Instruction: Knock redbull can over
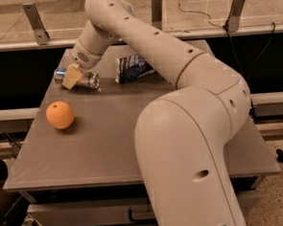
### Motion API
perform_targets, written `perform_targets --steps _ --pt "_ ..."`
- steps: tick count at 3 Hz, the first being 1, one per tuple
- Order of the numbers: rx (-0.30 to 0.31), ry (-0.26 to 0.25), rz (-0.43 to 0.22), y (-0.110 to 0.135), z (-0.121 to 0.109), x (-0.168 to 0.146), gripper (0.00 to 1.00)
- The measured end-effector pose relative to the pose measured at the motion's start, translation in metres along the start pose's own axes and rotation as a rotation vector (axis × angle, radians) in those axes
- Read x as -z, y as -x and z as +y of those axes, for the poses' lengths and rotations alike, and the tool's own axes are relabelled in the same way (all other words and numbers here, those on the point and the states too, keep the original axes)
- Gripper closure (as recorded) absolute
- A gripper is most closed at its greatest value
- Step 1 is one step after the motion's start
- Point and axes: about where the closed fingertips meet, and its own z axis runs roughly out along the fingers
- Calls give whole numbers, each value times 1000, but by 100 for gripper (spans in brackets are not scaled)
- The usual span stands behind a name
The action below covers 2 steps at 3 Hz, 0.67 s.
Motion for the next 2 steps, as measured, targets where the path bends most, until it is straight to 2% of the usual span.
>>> perform_targets --steps 1,2 --pt "0 0 0 0 0 0 100" --pt "0 4 2 0 1 -2 82"
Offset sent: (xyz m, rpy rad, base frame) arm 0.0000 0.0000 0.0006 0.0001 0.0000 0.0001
